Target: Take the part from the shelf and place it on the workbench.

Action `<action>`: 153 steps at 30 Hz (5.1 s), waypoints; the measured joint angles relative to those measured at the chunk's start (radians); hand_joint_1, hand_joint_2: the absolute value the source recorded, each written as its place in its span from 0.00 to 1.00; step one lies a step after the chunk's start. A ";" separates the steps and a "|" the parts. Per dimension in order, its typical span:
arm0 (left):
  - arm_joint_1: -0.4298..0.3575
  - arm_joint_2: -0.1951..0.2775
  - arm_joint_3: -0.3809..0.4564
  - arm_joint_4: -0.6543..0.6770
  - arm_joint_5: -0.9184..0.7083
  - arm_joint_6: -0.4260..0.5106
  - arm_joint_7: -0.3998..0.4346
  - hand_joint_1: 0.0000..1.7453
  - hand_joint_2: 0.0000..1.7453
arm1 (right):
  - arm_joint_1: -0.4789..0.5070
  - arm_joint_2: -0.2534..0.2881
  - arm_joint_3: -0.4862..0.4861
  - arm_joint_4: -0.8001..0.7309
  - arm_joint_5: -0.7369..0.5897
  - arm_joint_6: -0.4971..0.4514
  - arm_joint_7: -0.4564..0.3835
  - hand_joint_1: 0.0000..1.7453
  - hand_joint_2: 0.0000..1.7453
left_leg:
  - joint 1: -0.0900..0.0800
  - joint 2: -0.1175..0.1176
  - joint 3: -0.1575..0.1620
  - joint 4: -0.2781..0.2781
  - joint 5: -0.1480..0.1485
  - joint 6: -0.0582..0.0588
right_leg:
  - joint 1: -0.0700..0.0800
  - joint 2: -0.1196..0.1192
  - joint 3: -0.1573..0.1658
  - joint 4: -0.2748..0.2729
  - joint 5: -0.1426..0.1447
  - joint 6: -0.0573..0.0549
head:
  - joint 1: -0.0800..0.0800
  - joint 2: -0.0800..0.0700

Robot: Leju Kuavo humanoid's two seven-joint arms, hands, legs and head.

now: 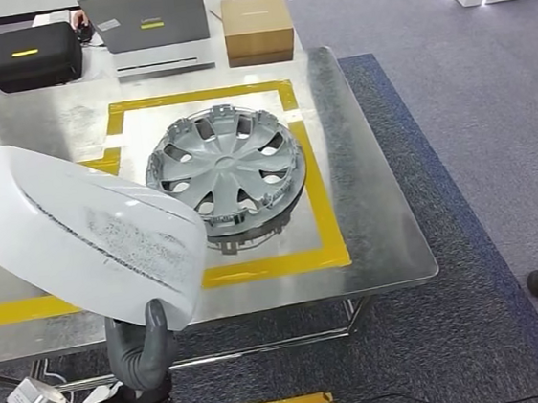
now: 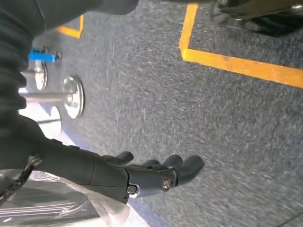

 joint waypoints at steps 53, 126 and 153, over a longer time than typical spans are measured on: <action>-0.554 0.127 0.018 0.368 -0.933 0.626 0.220 1.00 1.00 | -0.053 -0.002 0.107 0.000 0.017 0.060 0.021 0.00 1.00 | 0.003 0.004 0.039 -0.033 -0.002 -0.038 | 0.006 -0.004 0.016 -0.249 0.220 -0.030 | 0.002 0.000; -0.989 0.608 0.119 1.408 -1.661 0.182 0.795 0.25 1.00 | -0.069 -0.018 0.153 -0.007 -0.029 0.075 0.042 0.00 0.25 | 0.006 0.005 0.028 -0.040 0.020 -0.034 | 0.012 0.001 -0.009 -0.206 0.217 -0.044 | 0.022 0.000; -1.037 0.607 0.123 1.410 -1.699 0.241 0.759 0.00 1.00 | -0.068 -0.020 0.154 -0.007 -0.040 0.082 0.040 0.00 0.00 | 0.020 0.007 0.026 -0.045 0.019 -0.036 | 0.014 -0.003 -0.064 -0.107 0.143 -0.031 | 0.023 0.000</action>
